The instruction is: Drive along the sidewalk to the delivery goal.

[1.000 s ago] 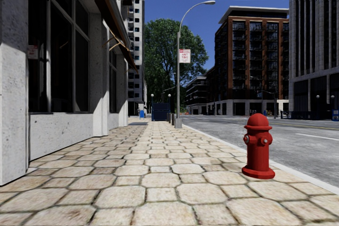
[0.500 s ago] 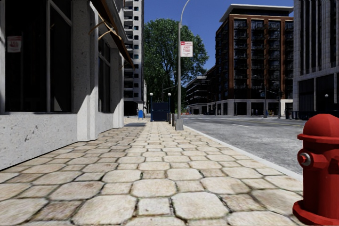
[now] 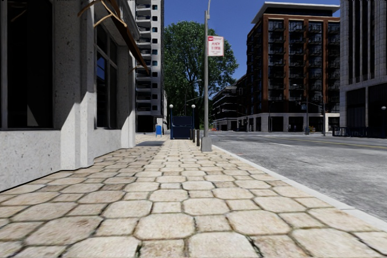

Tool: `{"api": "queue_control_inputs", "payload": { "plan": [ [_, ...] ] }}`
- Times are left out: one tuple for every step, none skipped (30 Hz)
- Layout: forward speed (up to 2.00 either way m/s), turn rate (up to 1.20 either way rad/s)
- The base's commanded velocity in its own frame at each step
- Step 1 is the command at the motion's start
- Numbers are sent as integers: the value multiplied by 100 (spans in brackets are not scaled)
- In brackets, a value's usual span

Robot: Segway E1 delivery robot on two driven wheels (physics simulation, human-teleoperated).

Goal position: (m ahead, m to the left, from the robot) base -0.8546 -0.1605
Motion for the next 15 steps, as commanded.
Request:
{"api": "queue_control_inputs", "payload": {
  "plan": [
    [189, -2],
    [149, -2],
    [77, -2],
    [77, -2],
    [0, -2],
    [0, -2],
    [0, -2],
    [0, -2],
    [0, -2],
    [0, -2],
    [0, -1],
    [0, -1],
    [0, -1],
    [0, -1],
    [0, 0]
  ]
}}
